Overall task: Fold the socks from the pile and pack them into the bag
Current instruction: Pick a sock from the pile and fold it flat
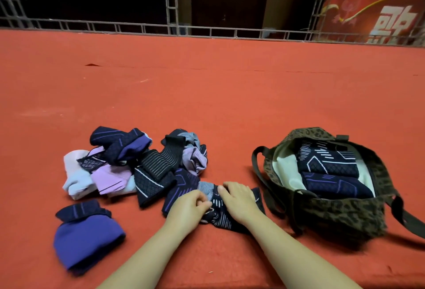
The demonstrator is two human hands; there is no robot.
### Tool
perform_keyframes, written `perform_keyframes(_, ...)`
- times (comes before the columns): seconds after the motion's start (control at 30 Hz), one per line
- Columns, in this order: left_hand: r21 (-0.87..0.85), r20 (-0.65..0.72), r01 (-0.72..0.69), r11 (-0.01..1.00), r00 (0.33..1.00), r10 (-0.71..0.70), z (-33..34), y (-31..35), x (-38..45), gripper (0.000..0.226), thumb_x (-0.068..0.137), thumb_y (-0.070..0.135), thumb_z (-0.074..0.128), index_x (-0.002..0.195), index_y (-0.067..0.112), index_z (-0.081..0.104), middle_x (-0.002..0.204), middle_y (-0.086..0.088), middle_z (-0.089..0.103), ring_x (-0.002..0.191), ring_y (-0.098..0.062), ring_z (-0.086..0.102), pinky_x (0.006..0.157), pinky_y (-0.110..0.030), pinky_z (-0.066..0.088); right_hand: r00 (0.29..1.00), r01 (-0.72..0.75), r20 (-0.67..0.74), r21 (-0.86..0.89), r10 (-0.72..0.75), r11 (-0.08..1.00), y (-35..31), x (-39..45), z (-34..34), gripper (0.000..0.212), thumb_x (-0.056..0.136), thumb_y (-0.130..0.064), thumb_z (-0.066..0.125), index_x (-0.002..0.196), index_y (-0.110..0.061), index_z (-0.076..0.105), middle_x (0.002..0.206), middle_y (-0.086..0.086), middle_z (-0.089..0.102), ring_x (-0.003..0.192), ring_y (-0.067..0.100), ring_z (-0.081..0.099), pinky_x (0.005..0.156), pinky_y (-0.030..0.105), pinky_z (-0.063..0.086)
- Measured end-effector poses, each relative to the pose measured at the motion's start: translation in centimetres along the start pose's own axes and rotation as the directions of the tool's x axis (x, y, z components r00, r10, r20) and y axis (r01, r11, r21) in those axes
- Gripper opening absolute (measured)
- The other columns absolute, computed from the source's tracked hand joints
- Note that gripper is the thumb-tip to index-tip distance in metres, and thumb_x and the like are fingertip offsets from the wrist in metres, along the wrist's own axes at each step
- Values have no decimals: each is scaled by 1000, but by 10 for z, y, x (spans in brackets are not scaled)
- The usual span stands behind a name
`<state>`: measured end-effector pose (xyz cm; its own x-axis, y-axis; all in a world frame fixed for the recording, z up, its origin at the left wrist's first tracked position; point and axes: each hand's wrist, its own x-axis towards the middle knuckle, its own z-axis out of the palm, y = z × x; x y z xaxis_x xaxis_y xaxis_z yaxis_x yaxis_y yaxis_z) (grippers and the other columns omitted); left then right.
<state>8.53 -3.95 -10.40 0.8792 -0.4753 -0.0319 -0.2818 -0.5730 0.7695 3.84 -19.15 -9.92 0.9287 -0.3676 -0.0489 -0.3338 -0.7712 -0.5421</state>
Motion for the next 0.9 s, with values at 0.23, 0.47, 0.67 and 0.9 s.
perform_keyframes(0.23,-534,-119,44,844,985,-127,-3,-11,-8,28,100,19,42,84,13,64,85,1,67,86,-15,61,82,-21,46,999,34,17,390,-44,920,0,-13,-6,42,87,-43,62,56,-18,49,52,-7,43,53,5,39,58,29,34)
perform_keyframes(0.47,-742,-28,127,658,975,-220,1,8,-10,36,100,25,44,81,7,69,78,-5,73,75,-18,65,75,-34,49,997,-29,-36,665,70,746,21,-29,-30,43,86,-20,67,47,-20,51,50,-10,49,51,5,43,52,21,35)
perform_keyframes(0.67,-635,92,27,772,995,42,-11,10,-12,31,88,39,56,64,22,65,67,0,66,64,-13,58,64,-33,45,979,-56,-54,855,195,515,29,-34,-56,33,90,-23,61,61,-14,51,55,-2,53,53,10,48,52,25,39)
perform_keyframes(0.9,-677,-78,-77,732,996,32,-22,6,-7,24,89,22,61,65,18,58,68,-1,50,68,-14,43,65,-32,35,999,2,-33,642,25,766,20,-41,-68,35,91,-29,60,58,-18,53,61,-6,51,61,9,47,61,24,38)
